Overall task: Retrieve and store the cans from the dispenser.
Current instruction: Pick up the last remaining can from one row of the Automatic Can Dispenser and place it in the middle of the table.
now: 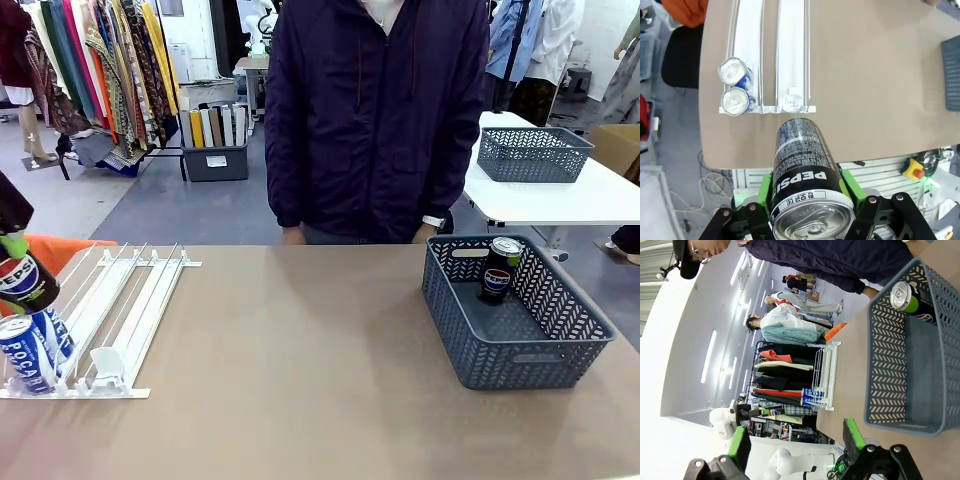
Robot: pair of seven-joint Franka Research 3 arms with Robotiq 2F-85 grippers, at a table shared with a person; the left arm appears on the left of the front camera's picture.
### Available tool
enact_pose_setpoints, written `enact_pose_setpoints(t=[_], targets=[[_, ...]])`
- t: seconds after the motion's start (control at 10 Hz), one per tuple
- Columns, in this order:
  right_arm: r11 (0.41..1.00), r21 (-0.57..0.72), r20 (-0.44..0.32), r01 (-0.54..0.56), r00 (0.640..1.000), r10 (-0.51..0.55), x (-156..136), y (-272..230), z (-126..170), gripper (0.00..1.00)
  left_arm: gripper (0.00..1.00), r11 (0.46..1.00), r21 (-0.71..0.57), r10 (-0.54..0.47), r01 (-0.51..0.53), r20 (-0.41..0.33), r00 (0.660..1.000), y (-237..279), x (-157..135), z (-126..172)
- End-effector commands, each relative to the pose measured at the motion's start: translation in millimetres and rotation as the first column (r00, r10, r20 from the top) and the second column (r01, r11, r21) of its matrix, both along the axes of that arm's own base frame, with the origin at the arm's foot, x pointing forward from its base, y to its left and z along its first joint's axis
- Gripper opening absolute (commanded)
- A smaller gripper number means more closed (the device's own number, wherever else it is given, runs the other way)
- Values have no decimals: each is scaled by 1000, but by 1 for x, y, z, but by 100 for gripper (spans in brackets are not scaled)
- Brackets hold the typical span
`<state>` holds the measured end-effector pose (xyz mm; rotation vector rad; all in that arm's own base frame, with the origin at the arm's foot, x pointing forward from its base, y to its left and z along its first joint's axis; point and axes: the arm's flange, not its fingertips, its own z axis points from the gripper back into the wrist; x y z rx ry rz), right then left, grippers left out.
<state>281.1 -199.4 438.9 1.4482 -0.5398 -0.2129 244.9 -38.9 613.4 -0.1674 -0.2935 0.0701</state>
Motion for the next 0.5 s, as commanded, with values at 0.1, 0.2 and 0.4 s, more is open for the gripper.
enact_pose_setpoints(t=[0.1, 0.2, 0.4], targets=[[1000, -6, 14, -8, 1000, 8, -2, -1, 2, 100, 0, 1000, 20, -6, 6, -22, 1000, -3, 8, -3], [1000, -6, 14, -8, 1000, 8, -2, -1, 2, 100, 0, 1000, 20, -6, 6, -22, 1000, -3, 8, -3], [1000, -6, 14, -8, 1000, 8, -2, -1, 2, 100, 0, 1000, 20, -6, 6, -22, 1000, -3, 8, -3]])
